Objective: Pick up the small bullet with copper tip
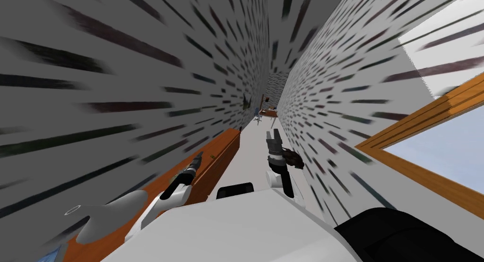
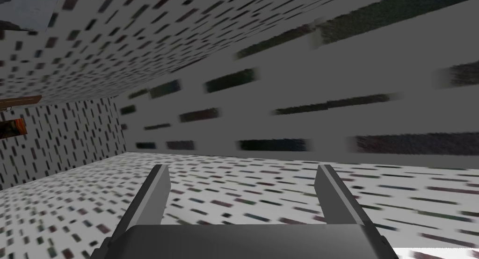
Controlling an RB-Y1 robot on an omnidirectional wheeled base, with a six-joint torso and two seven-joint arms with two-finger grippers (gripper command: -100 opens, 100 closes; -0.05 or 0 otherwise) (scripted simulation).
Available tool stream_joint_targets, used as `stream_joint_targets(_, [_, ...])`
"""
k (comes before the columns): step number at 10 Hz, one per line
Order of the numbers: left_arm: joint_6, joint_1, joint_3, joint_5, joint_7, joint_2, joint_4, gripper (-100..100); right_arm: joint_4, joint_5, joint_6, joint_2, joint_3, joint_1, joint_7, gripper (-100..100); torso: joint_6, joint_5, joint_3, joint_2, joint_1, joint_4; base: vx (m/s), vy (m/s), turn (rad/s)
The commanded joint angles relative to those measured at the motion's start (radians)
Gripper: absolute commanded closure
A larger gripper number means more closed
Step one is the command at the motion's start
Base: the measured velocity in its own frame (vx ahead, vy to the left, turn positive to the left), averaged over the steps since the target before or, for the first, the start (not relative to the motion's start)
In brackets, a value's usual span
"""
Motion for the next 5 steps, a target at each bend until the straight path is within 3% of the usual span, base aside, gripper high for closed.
stream_joint_targets(1, [0.05, -0.012, -0.007, 0.013, -0.028, -0.004, 0.042, -100, 0.0, 0.0, 0.0, 0.0, 0.0, 0.0, 0.0, 0, 0.0, 0.0, 0.0, 0.0, 0.0, 0.0, 0.034, -0.035, -0.169])
stream_joint_targets(2, [0.074, -0.012, -0.007, 0.013, -0.028, -0.004, 0.042, -100, 0.0, 0.0, 0.0, 0.0, 0.0, 0.0, 0.0, 0, 0.001, 0.0, 0.0, 0.0, 0.0, 0.0, 0.031, -0.021, -0.099])
stream_joint_targets(5, [0.163, -0.043, -0.014, 0.045, -0.069, 0.005, 0.127, -100, 0.0, 0.0, 0.0, 0.0, 0.0, 0.0, 0.0, 0, 0.0, 0.0, 0.0, 0.0, 0.001, 0.0, 0.04, -0.019, -0.147])
